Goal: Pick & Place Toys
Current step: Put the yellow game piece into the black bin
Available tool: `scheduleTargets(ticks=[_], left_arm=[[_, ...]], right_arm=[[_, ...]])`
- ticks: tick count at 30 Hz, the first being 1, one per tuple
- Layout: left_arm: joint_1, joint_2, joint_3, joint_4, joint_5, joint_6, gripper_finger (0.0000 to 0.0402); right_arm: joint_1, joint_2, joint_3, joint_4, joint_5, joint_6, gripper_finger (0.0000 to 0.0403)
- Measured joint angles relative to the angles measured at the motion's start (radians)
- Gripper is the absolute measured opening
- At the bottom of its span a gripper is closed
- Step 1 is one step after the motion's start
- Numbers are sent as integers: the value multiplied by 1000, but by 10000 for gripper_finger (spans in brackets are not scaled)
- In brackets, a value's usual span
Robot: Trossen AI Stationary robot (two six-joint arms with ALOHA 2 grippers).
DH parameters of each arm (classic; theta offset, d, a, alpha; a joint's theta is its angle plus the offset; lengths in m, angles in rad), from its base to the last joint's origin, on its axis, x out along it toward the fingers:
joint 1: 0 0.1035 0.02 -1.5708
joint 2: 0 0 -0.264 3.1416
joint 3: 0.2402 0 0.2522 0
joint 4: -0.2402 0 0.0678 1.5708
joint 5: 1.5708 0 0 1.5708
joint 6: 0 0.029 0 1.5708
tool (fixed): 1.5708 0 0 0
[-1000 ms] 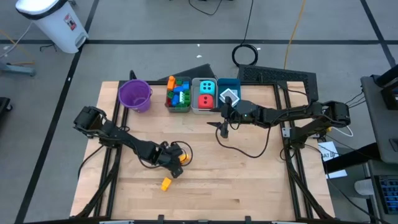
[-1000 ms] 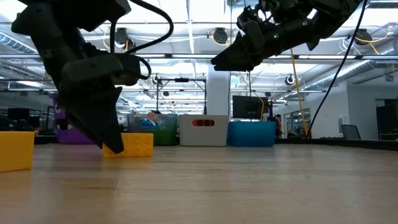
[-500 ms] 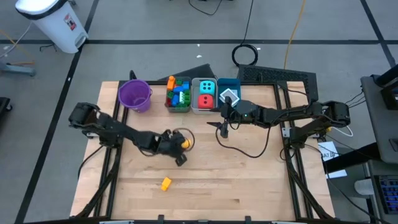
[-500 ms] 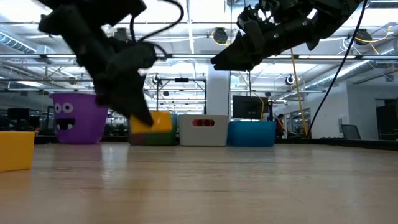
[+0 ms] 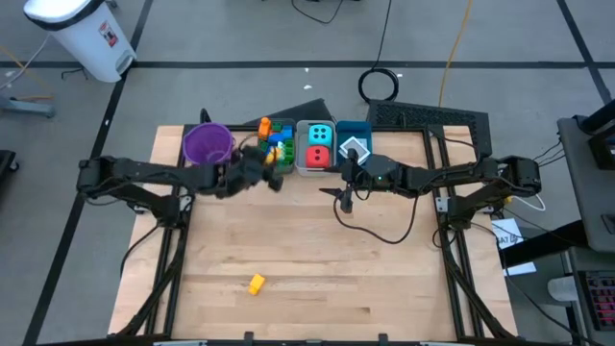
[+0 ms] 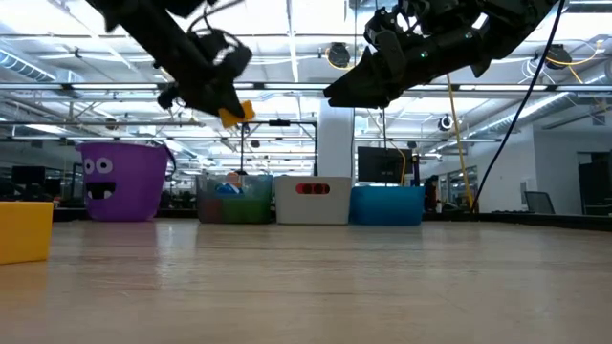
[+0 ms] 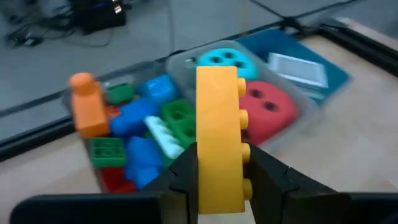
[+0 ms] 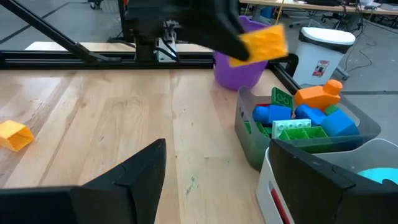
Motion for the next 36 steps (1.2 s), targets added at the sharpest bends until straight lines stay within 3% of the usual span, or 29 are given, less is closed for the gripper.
scheduleTargets(ticks=[7,11,15,20,24,29,36], left_arm=[[204,122,0,75,95,-19,98],[302,212,0,175,172,2,120],[366,289,0,291,238,60,122],[400,339,0,366,244,96,125],[404,339,0,369,242,164,158],[400,338,0,369,254,240,228],[384,264,0,364,462,260,296]], right_arm=[[0,0,0,1,0,-1,256],[0,0,0,1,0,-2,256],[0,0,0,1,-1,-3,256],[0,0,0,-2,-1,-6,256],[0,0,0,-7,-1,-8,256],[0,0,0,-10,-1,-8,256],[0,0,0,-10,-1,-8,256]])
